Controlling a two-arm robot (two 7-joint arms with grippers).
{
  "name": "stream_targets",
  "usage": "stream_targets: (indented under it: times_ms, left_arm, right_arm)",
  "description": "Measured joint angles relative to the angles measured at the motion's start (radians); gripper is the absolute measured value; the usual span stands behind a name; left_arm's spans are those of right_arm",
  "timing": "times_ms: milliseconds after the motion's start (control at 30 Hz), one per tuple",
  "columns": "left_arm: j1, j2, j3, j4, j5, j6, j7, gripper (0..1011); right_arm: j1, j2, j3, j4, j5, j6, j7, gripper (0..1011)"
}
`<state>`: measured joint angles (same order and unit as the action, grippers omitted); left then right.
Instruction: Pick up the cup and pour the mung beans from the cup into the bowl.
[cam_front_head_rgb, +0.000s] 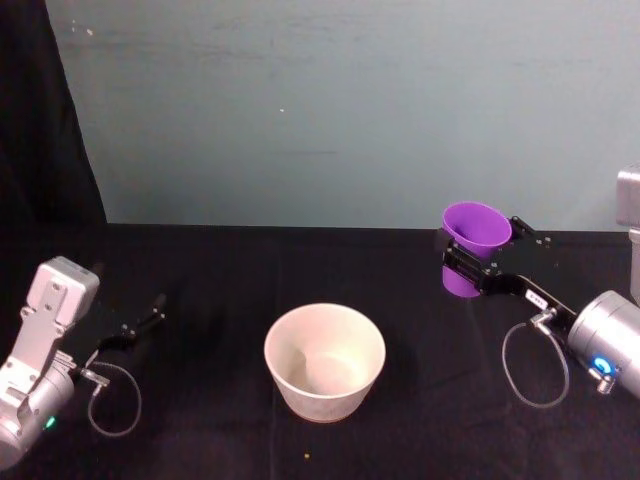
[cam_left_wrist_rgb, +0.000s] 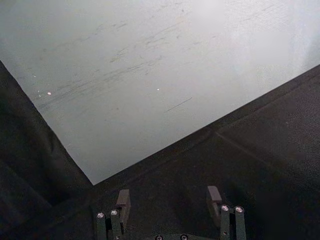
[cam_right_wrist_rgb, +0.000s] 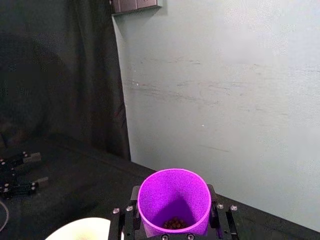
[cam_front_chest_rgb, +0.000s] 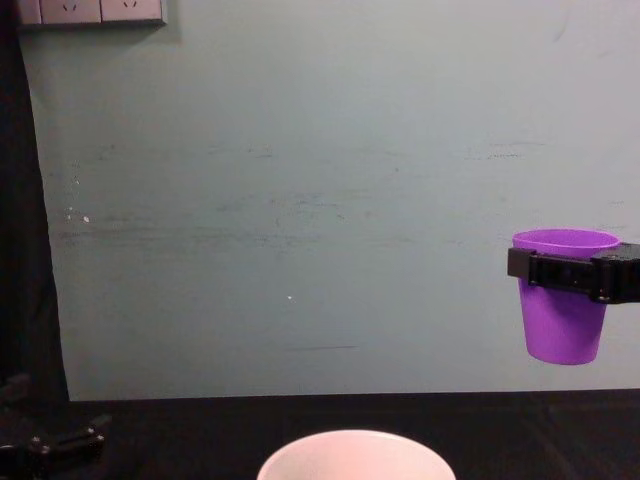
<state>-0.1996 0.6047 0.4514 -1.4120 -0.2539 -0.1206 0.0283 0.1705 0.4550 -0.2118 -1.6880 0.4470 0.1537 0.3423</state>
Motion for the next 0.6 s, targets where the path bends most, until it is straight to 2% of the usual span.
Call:
stream_targets:
  times_ms: [600]
  left_arm:
    - [0.000, 0.000, 0.000, 0.000, 0.000, 0.000, 0.000, 1003]
  right_arm:
    - [0.000, 0.000, 0.000, 0.000, 0.000, 0.000, 0.000, 747]
